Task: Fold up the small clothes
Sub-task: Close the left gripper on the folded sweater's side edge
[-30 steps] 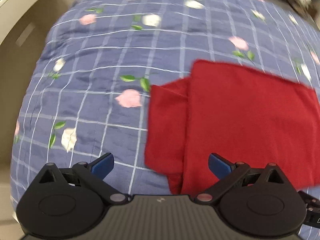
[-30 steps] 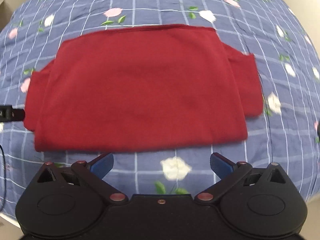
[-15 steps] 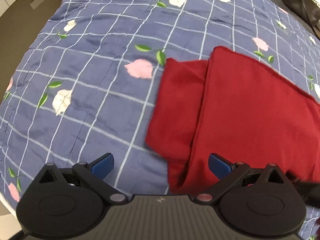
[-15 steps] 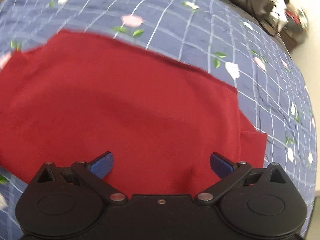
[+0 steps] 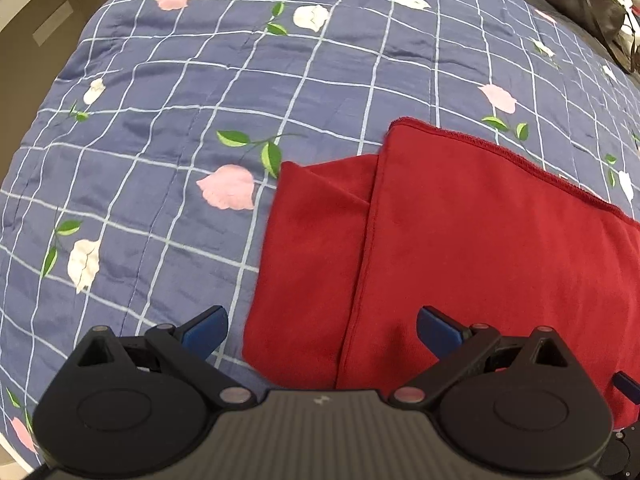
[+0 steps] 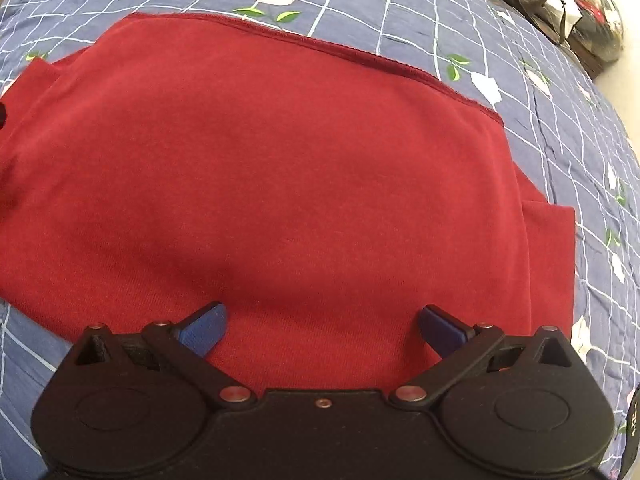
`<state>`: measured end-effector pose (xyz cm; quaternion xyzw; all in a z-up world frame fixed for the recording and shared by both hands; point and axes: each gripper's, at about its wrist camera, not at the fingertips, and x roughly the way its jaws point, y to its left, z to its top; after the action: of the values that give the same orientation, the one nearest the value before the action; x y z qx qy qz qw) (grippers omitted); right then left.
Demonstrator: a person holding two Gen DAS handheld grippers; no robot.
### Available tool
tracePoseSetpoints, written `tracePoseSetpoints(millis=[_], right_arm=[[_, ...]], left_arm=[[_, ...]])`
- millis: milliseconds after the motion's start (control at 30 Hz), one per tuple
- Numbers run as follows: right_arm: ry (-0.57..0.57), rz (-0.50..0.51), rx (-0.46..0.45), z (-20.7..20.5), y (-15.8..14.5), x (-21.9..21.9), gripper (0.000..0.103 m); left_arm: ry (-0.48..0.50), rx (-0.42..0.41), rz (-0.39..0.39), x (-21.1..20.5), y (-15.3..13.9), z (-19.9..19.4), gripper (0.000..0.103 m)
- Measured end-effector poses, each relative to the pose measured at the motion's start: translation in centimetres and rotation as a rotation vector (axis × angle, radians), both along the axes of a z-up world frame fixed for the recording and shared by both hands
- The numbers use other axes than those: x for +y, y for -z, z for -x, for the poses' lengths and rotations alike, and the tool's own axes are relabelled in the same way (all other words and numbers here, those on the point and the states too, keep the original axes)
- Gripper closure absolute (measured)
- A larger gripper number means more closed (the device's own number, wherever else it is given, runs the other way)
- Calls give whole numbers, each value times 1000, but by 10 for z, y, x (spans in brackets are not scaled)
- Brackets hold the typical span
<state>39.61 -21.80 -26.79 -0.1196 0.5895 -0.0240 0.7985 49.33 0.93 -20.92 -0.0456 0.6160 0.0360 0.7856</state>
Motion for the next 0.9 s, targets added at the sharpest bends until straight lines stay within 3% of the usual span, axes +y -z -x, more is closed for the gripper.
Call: tracePoseSetpoints(millis=[300, 467, 567, 667, 767, 900], right_arm=[[-9, 42, -24, 4, 2, 8, 1], [-23, 35, -10, 4, 0, 8, 1], [-31, 45, 4, 1, 0, 10, 1], [-24, 70, 11, -1, 1, 15, 1], [-11, 101, 10, -1, 2, 22, 1], [-26, 138, 2, 0, 2, 30, 1]], left_arm=[[27, -1, -11, 7, 17, -8, 1], [128, -39, 29, 9, 23, -17, 1], [189, 3, 28, 7, 32, -23, 1], [182, 71, 75, 12, 44, -26, 1], [137, 96, 139, 20, 48, -26, 10], [73, 95, 198, 25, 42, -24, 35]])
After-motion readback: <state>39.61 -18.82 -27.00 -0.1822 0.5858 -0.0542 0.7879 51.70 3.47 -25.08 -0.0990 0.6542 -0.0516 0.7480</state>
